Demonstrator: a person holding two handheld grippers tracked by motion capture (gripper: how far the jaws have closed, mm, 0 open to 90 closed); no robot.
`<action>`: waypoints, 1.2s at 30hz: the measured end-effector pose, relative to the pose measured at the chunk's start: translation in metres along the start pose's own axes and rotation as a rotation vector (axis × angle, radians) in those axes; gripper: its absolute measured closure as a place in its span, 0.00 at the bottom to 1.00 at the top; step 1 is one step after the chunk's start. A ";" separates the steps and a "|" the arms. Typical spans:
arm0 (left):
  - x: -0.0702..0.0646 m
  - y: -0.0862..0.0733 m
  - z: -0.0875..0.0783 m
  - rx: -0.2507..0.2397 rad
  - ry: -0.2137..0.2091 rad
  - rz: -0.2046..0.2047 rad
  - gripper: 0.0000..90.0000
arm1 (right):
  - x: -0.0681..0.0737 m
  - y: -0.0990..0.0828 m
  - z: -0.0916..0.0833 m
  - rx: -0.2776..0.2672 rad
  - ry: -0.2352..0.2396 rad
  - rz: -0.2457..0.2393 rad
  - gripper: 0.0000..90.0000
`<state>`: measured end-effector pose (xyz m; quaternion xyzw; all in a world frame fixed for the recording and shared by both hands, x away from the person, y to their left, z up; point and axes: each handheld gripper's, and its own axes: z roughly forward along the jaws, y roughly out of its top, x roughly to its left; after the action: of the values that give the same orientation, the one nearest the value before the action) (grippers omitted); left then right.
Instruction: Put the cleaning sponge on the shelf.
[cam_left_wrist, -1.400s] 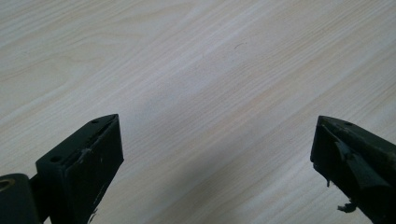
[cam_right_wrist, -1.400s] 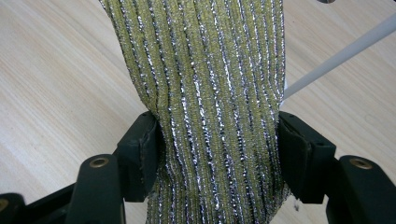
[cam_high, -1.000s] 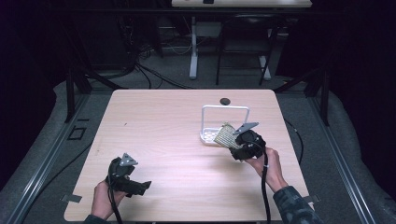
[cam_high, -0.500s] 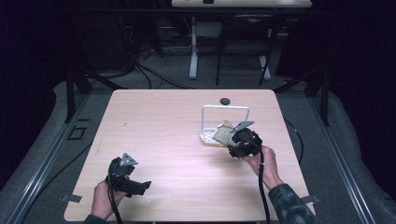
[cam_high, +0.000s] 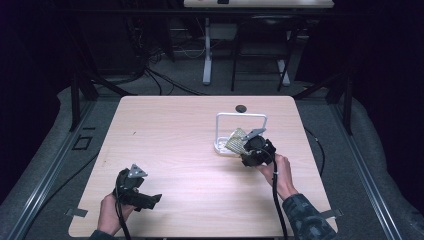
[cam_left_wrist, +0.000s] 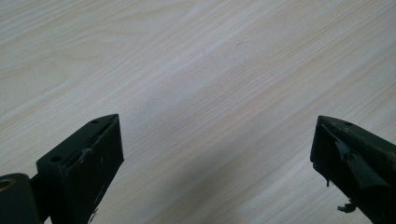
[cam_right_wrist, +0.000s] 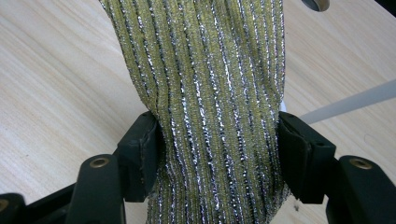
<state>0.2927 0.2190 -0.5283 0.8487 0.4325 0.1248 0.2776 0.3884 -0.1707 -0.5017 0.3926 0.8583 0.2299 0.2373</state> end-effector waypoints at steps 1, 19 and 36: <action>0.000 0.000 0.000 0.000 0.002 0.002 0.03 | 0.001 0.002 0.003 0.003 -0.002 -0.002 0.40; 0.000 -0.001 0.000 -0.003 0.005 -0.001 0.03 | 0.001 0.014 0.018 -0.001 -0.022 -0.019 0.40; 0.000 -0.001 0.000 -0.001 0.006 0.002 0.03 | 0.000 0.017 0.027 -0.007 -0.043 -0.029 0.41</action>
<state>0.2923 0.2192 -0.5288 0.8486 0.4324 0.1277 0.2767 0.4139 -0.1555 -0.5133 0.3843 0.8578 0.2211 0.2602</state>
